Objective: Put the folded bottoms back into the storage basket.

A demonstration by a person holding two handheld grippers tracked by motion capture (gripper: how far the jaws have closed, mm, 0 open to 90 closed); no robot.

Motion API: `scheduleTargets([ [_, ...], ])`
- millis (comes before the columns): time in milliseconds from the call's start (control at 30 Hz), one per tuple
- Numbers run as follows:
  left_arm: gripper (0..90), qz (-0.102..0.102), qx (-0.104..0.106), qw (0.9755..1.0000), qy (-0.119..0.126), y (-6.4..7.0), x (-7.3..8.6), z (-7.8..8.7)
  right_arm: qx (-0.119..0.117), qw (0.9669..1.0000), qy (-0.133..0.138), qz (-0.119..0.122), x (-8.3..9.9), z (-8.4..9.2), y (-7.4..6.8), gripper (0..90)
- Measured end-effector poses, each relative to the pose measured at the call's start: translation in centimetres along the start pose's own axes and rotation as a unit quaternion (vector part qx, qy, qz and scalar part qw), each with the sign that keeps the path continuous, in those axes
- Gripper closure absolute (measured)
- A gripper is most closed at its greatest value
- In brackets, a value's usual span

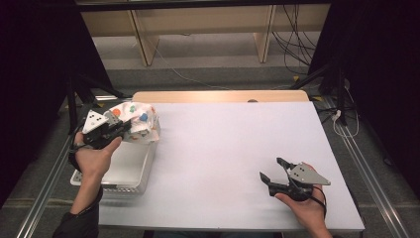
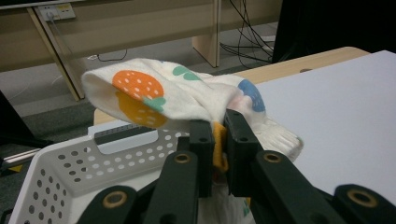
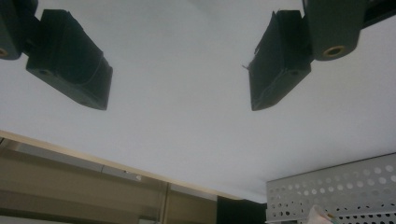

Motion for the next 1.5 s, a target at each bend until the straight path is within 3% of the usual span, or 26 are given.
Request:
scheduleTargets([
  [1500,82.4,0.013,-0.012,0.9998,-0.003,-1.7,0.2,0.0,0.002,1.0000,0.000,0.002,0.0,0.0,0.1,22.4],
])
Point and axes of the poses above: each handheld gripper's, and its own axes: z roughly backward along the jaws, x roughly out of its underside, y roughly to its right, the point moved 10 cm from there along -z, roughly forward along the jaws, and after that the axes turned 12 degrees about -x, right-handed, at the moved point
